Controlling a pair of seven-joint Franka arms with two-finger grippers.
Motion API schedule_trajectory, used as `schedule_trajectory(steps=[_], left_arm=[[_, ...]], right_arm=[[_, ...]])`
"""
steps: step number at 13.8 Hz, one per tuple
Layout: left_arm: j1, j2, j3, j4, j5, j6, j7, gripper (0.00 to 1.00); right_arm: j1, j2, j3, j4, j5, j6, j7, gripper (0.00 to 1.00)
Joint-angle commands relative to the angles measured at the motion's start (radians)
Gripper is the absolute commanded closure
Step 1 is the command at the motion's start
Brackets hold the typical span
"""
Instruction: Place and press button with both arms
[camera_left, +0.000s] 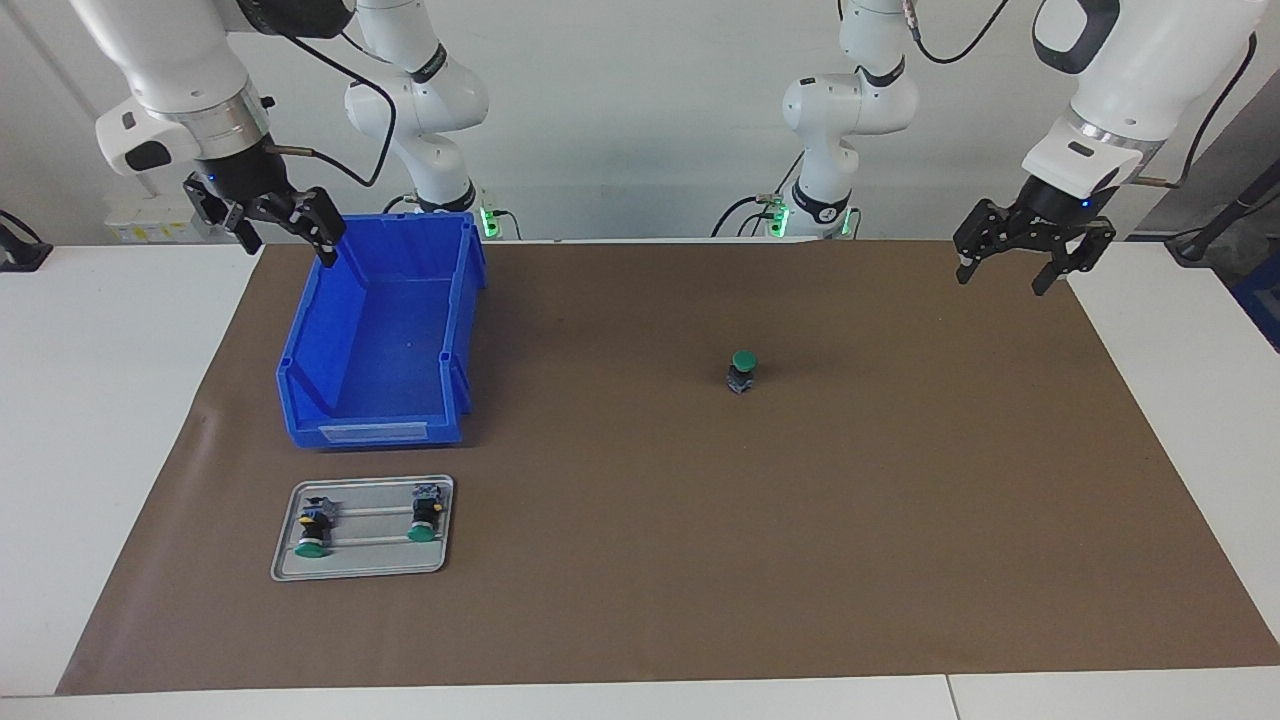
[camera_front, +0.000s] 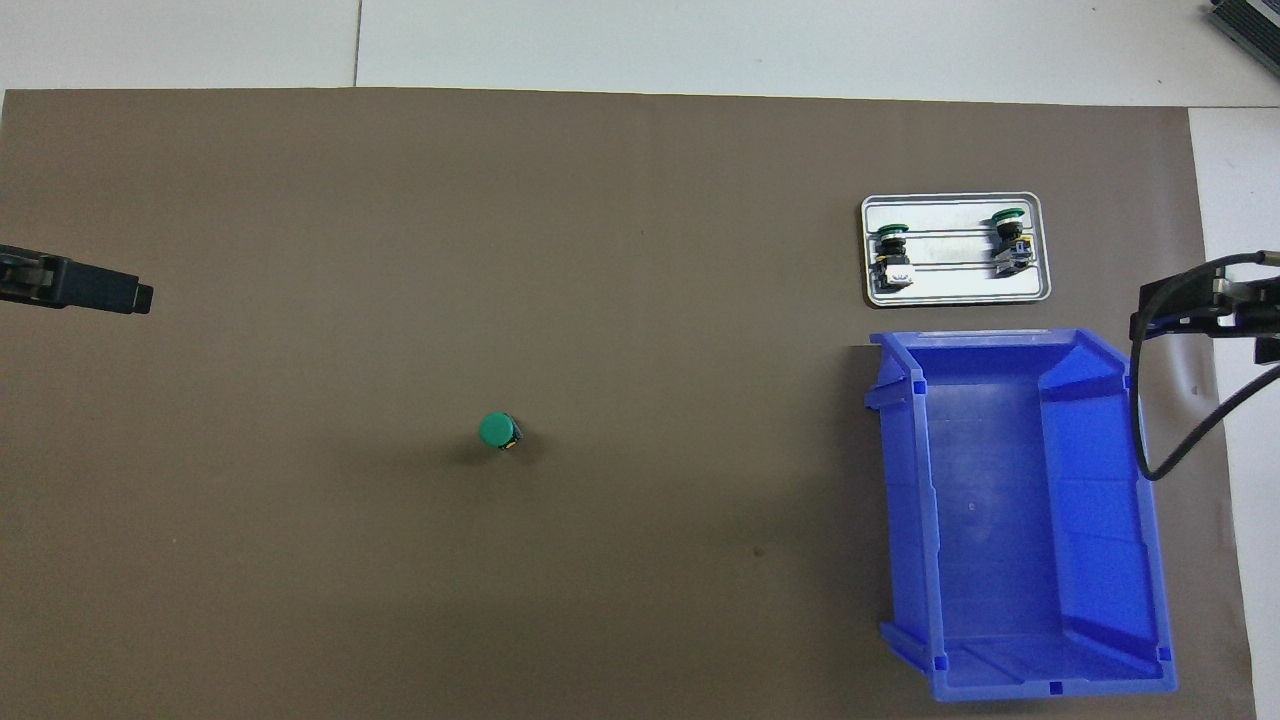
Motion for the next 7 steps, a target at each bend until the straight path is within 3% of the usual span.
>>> schedule_trajectory(steps=[1,4,7], left_arm=[[0.011,0.038,-0.011,0.088,0.027,-0.063,-0.032,0.00],[0.008,-0.007,-0.010,0.013,0.025,-0.053,-0.113,0.00],[0.007,-0.016,-0.011,0.012,0.019,-0.083,-0.116,0.00]], right_arm=[[-0.004,-0.025,0.006,-0.030,0.002,0.016,-0.022,0.00],[-0.004,-0.025,0.006,-0.030,0.002,0.016,-0.022,0.00],[-0.004,-0.025,0.006,-0.030,0.002,0.016,-0.022,0.00]])
